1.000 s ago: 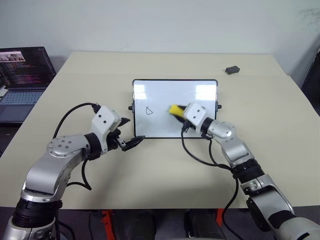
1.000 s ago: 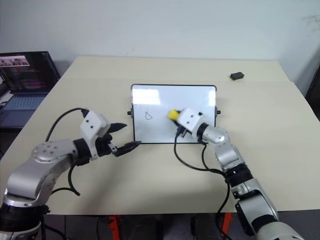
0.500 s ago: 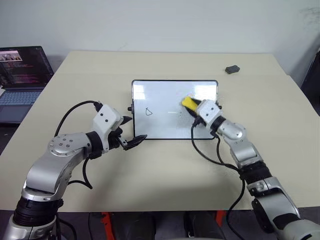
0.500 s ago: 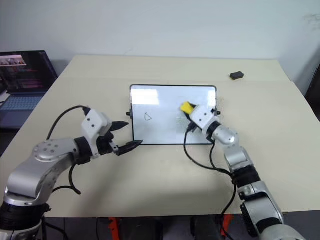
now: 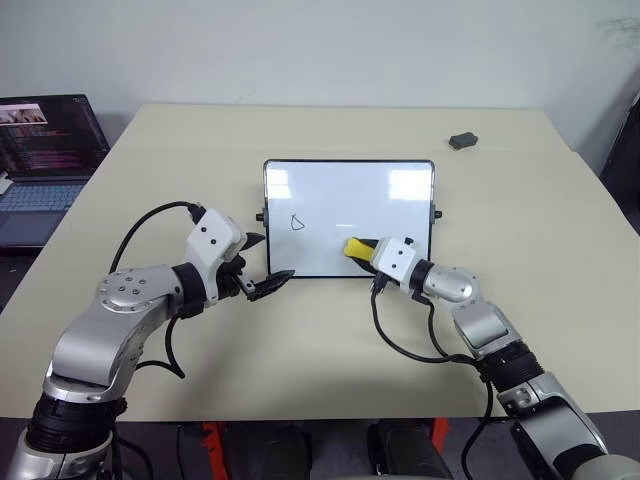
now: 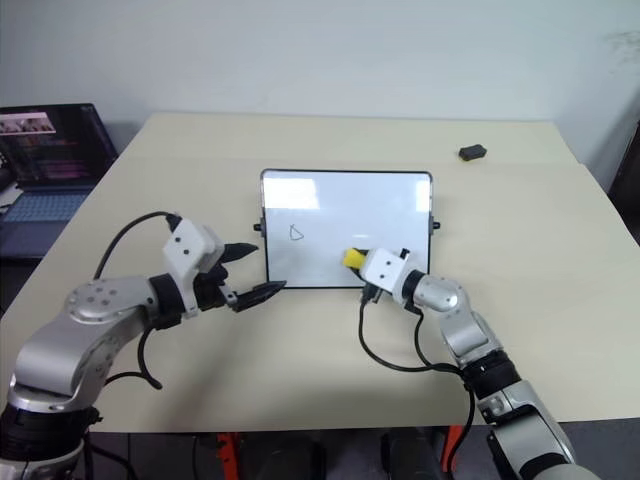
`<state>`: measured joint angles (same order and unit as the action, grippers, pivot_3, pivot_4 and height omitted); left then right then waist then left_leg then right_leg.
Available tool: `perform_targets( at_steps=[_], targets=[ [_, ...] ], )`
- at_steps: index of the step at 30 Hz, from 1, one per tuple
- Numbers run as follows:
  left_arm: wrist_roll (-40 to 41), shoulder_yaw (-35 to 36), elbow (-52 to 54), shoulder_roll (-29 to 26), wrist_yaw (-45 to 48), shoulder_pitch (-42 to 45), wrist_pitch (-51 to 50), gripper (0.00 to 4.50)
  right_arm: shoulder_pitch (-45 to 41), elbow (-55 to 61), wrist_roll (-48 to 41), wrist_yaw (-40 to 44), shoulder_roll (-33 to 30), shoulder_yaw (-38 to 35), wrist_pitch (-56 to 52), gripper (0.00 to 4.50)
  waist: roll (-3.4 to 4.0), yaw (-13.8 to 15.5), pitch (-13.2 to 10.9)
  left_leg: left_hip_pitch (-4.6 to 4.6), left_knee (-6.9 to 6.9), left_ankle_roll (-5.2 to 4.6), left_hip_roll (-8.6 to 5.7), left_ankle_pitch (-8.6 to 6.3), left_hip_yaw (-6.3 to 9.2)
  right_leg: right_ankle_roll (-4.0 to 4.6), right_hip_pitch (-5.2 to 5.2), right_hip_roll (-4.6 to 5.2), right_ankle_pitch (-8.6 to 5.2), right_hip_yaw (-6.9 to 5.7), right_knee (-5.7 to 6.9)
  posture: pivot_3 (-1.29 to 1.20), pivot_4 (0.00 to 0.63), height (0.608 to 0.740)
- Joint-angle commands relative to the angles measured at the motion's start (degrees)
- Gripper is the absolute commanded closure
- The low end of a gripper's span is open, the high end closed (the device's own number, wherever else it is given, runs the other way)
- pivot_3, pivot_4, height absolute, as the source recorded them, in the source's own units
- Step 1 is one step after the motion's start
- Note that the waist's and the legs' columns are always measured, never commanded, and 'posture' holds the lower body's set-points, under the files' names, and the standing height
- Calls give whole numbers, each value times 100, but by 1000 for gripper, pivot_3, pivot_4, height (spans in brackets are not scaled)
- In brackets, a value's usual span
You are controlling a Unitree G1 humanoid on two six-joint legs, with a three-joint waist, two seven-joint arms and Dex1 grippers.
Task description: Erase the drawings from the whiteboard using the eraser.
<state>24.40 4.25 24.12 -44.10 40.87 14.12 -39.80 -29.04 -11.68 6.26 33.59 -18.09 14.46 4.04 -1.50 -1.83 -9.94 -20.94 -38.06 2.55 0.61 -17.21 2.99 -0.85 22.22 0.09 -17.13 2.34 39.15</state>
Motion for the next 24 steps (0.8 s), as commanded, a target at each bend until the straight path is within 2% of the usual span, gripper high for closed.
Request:
perform_targets(
  at_steps=[1,5,11,18,21,24],
  targets=[
    [92,195,168,48,-65,-45,-15,0,198,938,-732,148,-18,-506,-422,3413,0,4,0,-2,3,0,0,0,1,0,0,0,0,-1,-7,0,150,740],
    [233,403,151,166,-125,-215,-23,0,579,1889,-1499,334,-107,-862,-1459,3413,0,14,0,-15,7,1,1,-3,2,-2,6,2,-3,-1,-19,0,150,740],
    [357,615,201,130,-82,-572,33,0,1435,3220,-2533,624,-462,-1020,-3012,3413,1,15,0,-15,9,0,0,-5,5,-2,6,3,-6,-2,-19,0,150,740],
    [388,862,241,45,-8,-870,94,0,1980,3784,-2777,775,-989,-992,-3497,3413,1,10,-1,-10,8,0,-1,-4,4,-3,4,3,-7,-2,-17,0,150,740],
    [346,925,259,30,7,-1082,141,0,2171,3804,-2452,948,-1329,-680,-3326,3413,1,15,-1,-10,8,0,-1,-4,4,-4,3,3,-8,-2,-18,0,150,740],
    [331,968,276,48,-59,-1165,146,0,2177,3831,-2452,951,-1362,-626,-3285,3413,0,7,-2,-10,9,0,0,-5,2,-5,3,3,-9,0,-19,0,150,740]
  ],
)
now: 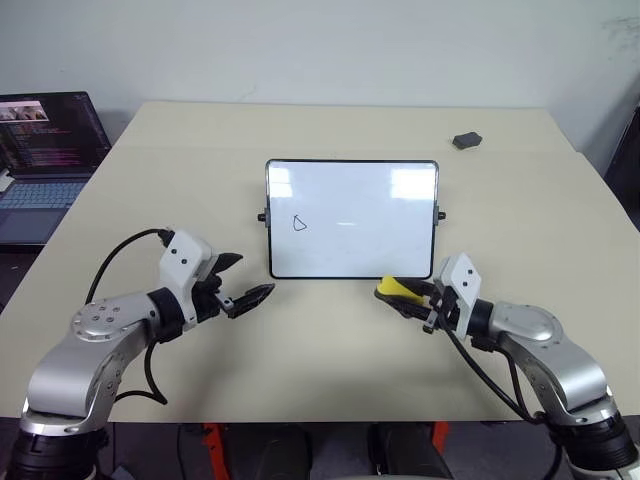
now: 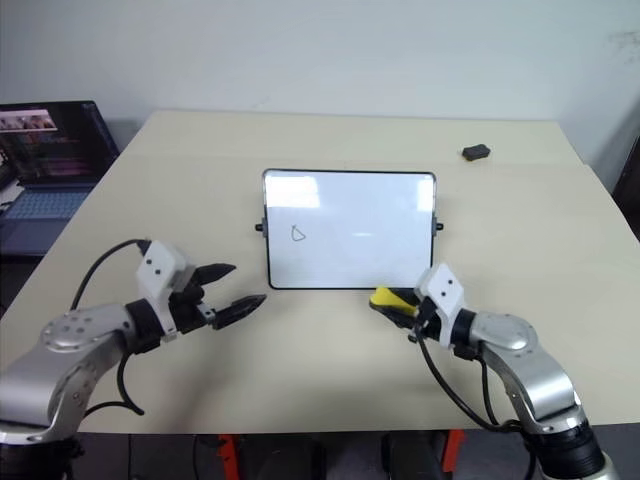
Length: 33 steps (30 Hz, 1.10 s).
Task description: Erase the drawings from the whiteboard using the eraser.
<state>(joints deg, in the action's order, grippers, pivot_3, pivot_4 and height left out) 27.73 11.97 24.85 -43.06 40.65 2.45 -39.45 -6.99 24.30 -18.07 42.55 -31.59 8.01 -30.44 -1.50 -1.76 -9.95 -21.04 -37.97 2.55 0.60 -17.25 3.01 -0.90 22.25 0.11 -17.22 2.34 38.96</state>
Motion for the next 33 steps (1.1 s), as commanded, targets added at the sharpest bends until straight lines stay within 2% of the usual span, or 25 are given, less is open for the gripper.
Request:
perform_targets(
  at_steps=[1,9,17,24,33],
  targets=[
    [-11,221,207,-49,-75,-25,103,0,-52,228,-9,62,-12,30,189,3413,0,3,0,0,0,0,0,0,1,0,0,0,0,-1,1,0,150,740],
    [-155,353,143,-1,-356,49,200,0,-310,73,82,199,-4,78,481,3413,-1,8,0,1,-1,0,-1,0,1,0,-2,0,0,-1,1,0,150,740],
    [-103,422,123,-33,-432,122,169,0,-1356,-563,428,-116,621,251,1063,3413,-1,-6,0,4,-1,0,0,0,0,0,-1,0,0,-1,3,0,150,740],
    [-94,548,-62,-279,-248,224,177,0,-2393,-1747,1471,-619,1321,853,2002,3413,0,-5,-1,2,0,1,0,0,0,1,3,0,1,-1,3,0,150,740],
    [-126,437,-88,-272,-246,345,153,0,-3961,-4112,2618,-1572,2213,1147,3229,3413,1,-13,-1,0,2,3,1,0,-3,3,8,0,1,-2,2,0,150,740]
  ],
)
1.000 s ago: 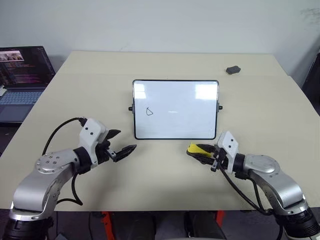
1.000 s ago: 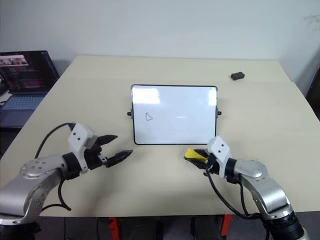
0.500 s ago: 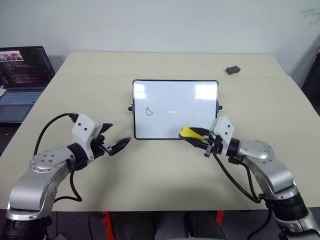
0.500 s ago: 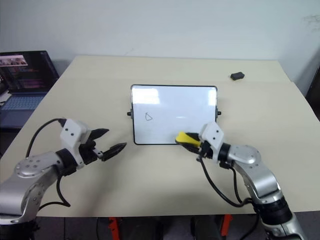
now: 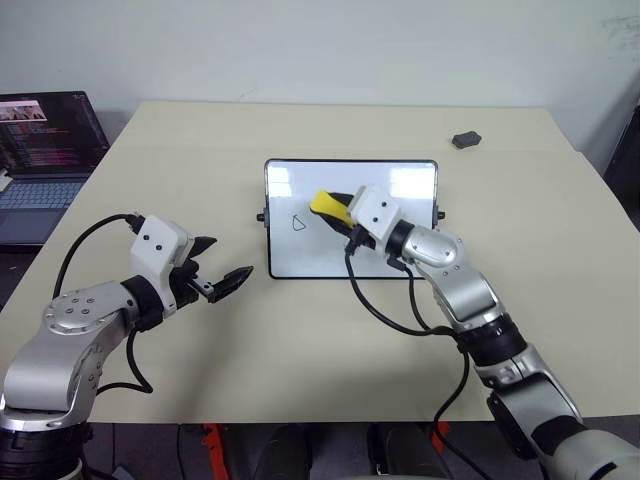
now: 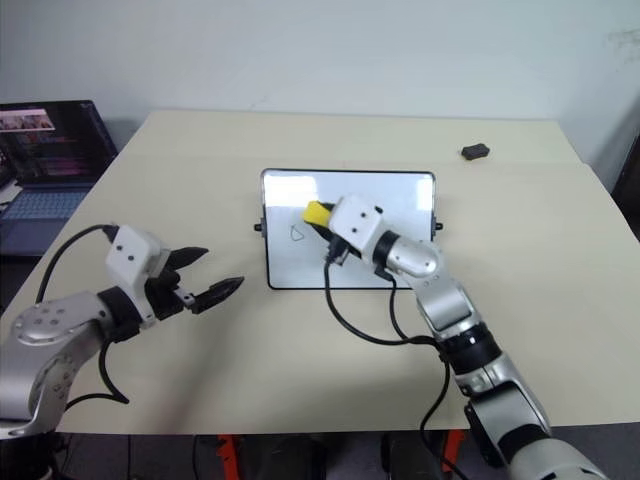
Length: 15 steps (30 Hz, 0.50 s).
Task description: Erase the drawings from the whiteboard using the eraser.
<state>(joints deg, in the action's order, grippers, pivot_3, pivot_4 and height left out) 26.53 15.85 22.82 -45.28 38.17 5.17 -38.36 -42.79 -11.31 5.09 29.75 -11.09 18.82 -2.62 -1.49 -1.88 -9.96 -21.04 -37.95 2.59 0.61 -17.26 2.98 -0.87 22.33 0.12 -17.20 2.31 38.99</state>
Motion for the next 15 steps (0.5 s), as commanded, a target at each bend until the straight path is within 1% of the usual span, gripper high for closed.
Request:
perform_targets(
  at_steps=[1,4,7,9,10,11,15],
  targets=[
    [-5,32,130,-48,1,81,36,0,-529,-854,433,-393,221,112,602,3413,0,-4,0,0,0,0,0,0,-2,0,0,0,0,1,0,0,150,740],
    [4,13,158,-64,13,92,15,0,-943,-1792,620,-633,495,156,933,3414,0,-13,0,0,0,0,0,0,-2,0,2,0,0,1,2,0,150,740],
    [7,15,171,-75,24,75,8,0,-1222,-2382,707,-792,711,128,1117,3414,1,-15,-1,-1,1,0,1,0,-2,1,3,0,0,0,3,0,150,740],
    [3,2,203,-73,18,60,-1,0,-1344,-2734,737,-714,819,136,1056,3414,1,-17,0,-3,1,1,0,-1,-2,1,4,0,0,1,2,0,150,740],
    [6,2,213,-71,16,57,-7,0,-1362,-2860,738,-614,858,153,1001,3414,1,-17,-1,-2,1,1,0,-1,-3,1,4,0,0,2,2,0,150,740],
    [13,3,231,-71,13,54,-19,0,-1291,-2921,767,-346,845,266,874,3414,1,-17,0,-3,1,1,0,-1,-2,1,4,0,0,2,2,0,150,740],
    [17,16,244,-75,21,40,-25,0,-857,-2789,827,571,685,619,288,3414,0,-17,5,6,1,0,1,-1,-2,1,-2,1,0,1,5,0,150,740]
  ],
)
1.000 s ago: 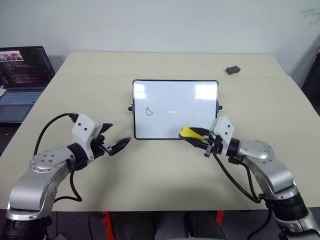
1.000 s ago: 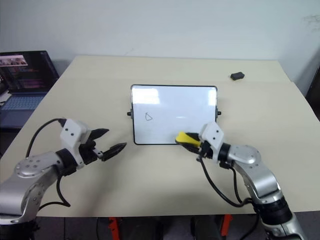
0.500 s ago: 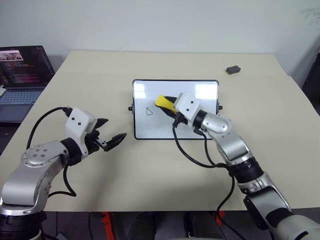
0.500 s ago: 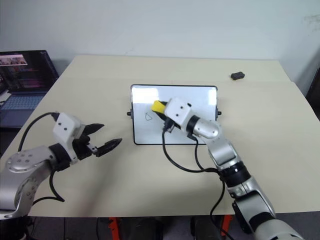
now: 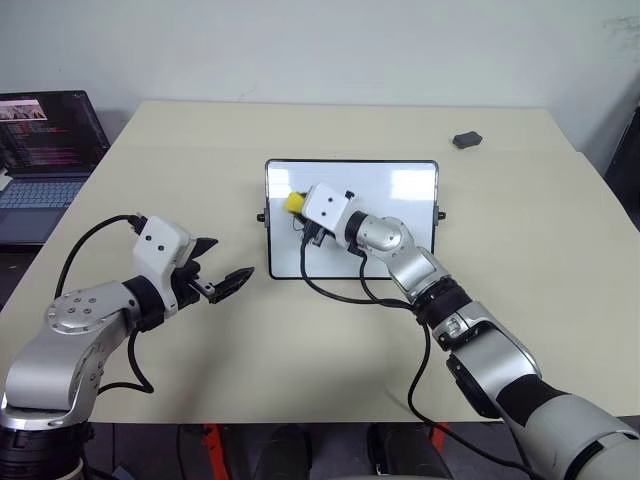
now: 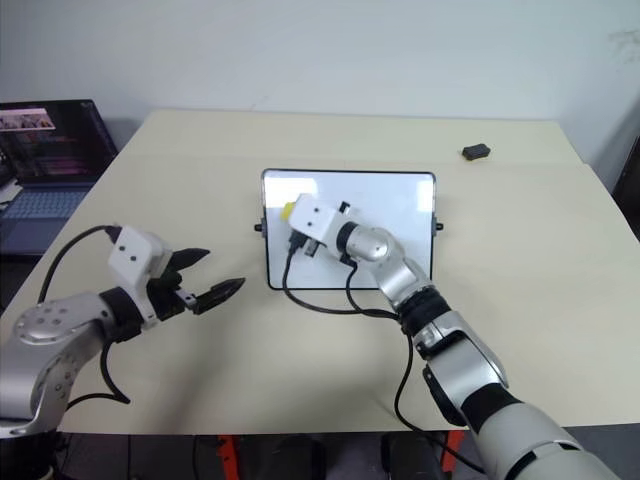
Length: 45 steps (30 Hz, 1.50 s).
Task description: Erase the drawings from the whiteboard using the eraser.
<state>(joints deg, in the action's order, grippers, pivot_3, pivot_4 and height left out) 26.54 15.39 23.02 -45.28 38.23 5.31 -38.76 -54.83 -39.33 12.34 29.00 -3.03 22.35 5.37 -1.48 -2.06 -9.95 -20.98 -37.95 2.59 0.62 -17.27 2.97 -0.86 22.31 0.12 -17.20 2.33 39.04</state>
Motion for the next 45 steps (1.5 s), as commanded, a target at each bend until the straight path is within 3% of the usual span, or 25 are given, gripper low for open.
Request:
perform_targets(
  at_steps=[1,5,10,17,23,27,35,40,45],
  targets=[
    [14,63,221,-73,15,26,17,0,436,86,85,797,-149,303,-634,3414,-1,2,4,7,0,0,0,0,1,0,-5,0,0,-1,2,0,150,740],
    [12,44,227,-59,12,29,21,0,653,342,160,1156,-255,458,-883,3415,0,3,4,15,-5,0,-1,1,4,2,-11,0,2,-2,15,0,150,740],
    [5,11,211,-56,34,37,41,0,559,541,140,903,-187,321,-640,3416,0,15,3,20,-13,2,-2,3,9,6,-9,0,5,-5,42,0,150,740],
    [15,26,199,-77,94,-1,62,0,200,1035,-384,233,40,-495,-173,3416,2,13,-3,8,-13,4,-2,4,9,7,2,0,5,-6,40,0,150,740],
    [-2,-49,178,-34,140,44,84,0,-174,162,-131,-651,125,-721,176,3416,2,-15,-2,5,5,4,2,3,5,8,3,-1,4,-6,6,0,150,740],
    [-2,-61,163,-36,149,58,101,0,15,-240,79,-430,56,-440,228,3417,2,-39,-2,-8,7,5,2,0,0,8,8,0,3,-3,-6,0,150,740],
    [-6,-98,124,-8,158,56,145,0,691,165,285,576,-147,199,-25,3422,-1,-69,1,17,2,4,1,0,2,8,-11,1,4,-4,12,0,150,740],
    [5,-164,81,15,179,121,166,0,569,649,53,353,-104,-183,-159,3423,1,-60,-1,19,-11,5,-1,2,6,8,-8,1,4,-6,40,0,150,740],
    [187,-278,322,176,452,218,512,0,967,2331,-704,432,-267,-943,-1218,3426,2,20,-5,4,-8,6,-1,2,10,8,2,1,4,-8,27,0,150,740]
  ],
)
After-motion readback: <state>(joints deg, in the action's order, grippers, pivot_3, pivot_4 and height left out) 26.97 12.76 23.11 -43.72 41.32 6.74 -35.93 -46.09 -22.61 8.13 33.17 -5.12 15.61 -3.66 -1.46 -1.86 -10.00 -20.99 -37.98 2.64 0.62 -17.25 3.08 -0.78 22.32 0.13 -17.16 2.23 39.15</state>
